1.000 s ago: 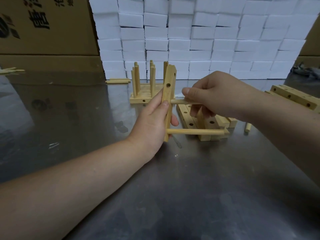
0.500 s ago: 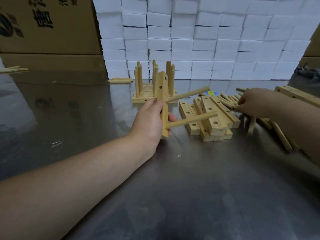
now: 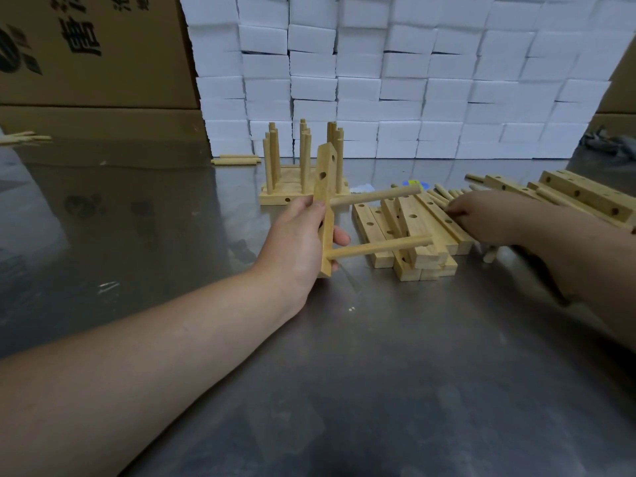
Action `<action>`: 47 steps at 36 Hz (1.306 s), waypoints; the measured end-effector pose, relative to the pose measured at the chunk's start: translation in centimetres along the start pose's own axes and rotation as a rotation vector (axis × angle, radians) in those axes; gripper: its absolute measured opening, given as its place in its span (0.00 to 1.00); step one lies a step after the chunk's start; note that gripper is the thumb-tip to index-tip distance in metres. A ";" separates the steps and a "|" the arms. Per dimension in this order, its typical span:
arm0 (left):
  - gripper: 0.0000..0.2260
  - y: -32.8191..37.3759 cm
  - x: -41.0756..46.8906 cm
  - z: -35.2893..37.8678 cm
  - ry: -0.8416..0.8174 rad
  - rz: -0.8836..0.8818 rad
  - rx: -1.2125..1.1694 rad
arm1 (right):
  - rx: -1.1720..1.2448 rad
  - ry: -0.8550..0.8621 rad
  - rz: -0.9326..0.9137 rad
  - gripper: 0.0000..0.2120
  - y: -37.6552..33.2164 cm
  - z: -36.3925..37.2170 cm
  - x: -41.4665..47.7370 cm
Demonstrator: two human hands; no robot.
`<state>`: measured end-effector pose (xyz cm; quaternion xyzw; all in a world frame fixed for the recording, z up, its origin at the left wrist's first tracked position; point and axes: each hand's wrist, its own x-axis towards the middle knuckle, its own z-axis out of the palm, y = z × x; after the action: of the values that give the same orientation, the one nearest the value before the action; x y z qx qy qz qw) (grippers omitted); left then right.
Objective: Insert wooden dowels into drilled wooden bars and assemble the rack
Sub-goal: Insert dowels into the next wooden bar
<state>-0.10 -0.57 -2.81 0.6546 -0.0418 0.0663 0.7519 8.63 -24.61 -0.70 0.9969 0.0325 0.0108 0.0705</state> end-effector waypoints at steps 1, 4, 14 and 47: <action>0.10 0.0 0.0 0.0 0.000 -0.001 0.005 | 0.010 0.031 0.021 0.18 0.0 -0.1 0.1; 0.09 0.0 0.0 0.0 -0.005 -0.002 0.016 | 0.016 0.142 0.059 0.13 0.3 -0.2 0.4; 0.09 -0.1 0.1 -0.1 -0.018 -0.003 0.044 | -0.066 0.054 0.129 0.11 0.4 0.1 0.6; 0.18 0.0 0.0 -0.5 -0.182 0.009 -0.052 | 0.652 0.361 -0.384 0.12 -6.2 -6.9 -6.1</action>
<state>-0.14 -0.06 -2.84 0.6379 -0.1145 0.0089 0.7615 2.00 -17.89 5.10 0.9250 0.2314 0.1613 -0.2547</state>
